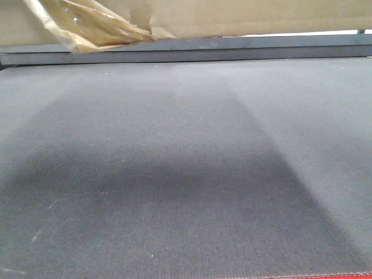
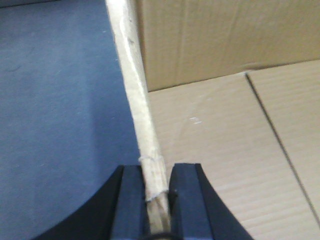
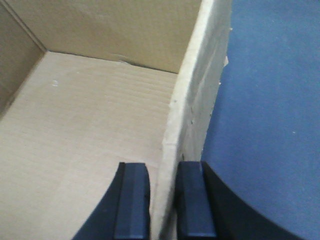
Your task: Grab carton from right shelf to conveyor
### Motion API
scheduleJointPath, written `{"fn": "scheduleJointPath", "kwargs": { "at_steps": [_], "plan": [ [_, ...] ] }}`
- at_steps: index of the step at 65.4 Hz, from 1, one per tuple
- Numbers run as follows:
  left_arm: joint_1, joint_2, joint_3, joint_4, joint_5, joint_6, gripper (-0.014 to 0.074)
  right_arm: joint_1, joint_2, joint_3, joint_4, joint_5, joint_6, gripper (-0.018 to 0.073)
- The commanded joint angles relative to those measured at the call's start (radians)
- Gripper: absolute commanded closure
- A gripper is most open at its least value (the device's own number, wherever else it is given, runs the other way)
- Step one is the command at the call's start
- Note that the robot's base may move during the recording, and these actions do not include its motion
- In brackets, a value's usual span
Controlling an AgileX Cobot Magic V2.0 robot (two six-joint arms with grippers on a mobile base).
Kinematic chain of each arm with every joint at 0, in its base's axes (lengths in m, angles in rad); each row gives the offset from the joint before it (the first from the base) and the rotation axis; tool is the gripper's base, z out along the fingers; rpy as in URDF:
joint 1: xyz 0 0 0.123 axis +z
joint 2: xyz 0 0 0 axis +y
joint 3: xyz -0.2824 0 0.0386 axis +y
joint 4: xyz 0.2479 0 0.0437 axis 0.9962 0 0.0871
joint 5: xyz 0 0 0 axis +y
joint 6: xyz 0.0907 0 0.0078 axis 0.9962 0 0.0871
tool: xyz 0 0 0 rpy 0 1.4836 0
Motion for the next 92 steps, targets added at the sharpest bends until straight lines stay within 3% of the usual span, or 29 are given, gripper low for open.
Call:
{"fn": "scheduleJointPath", "kwargs": {
  "at_steps": [1, 7, 15, 25, 43, 49, 55, 65, 68, 83, 92],
  "plan": [
    [0.027, 0.021, -0.002, 0.023, -0.062, 0.017, 0.0605, -0.019, 0.027, -0.009, -0.041, -0.025, -0.025, 0.0628],
    [0.068, 0.067, -0.002, -0.052, -0.129, 0.017, 0.0605, -0.019, 0.087, -0.009, -0.062, -0.062, -0.025, 0.0628],
    [0.125, 0.140, -0.002, -0.087, -0.182, 0.017, 0.0605, -0.019, 0.171, -0.009, -0.077, -0.119, -0.025, 0.0628],
    [0.157, 0.236, -0.002, -0.087, -0.195, 0.017, 0.0605, -0.019, 0.282, -0.009, -0.102, -0.174, -0.025, 0.0628],
    [0.156, 0.380, -0.002, -0.066, -0.210, 0.017, 0.0605, -0.021, 0.420, -0.009, -0.117, -0.231, -0.025, 0.0628],
    [0.156, 0.409, -0.002, -0.058, -0.210, 0.017, 0.0568, -0.021, 0.440, -0.009, -0.117, -0.235, -0.025, 0.0613],
    [0.156, 0.422, -0.002, -0.058, -0.205, 0.027, 0.0435, -0.021, 0.445, -0.009, -0.117, -0.235, -0.025, 0.0477],
    [0.156, 0.420, -0.005, -0.058, -0.200, 0.027, 0.0068, -0.021, 0.443, -0.013, -0.117, -0.237, -0.025, 0.0043],
    [0.156, 0.415, -0.009, -0.058, -0.195, 0.027, -0.0034, -0.021, 0.443, -0.025, -0.117, -0.235, -0.025, -0.0015],
    [0.156, 0.334, -0.036, -0.029, -0.160, 0.027, 0.0121, -0.025, 0.406, -0.129, -0.117, -0.182, -0.025, 0.0005],
    [0.179, 0.243, -0.036, -0.019, -0.134, 0.032, 0.0299, -0.054, 0.349, -0.185, -0.117, -0.158, -0.025, 0.0175]
  ]
}}
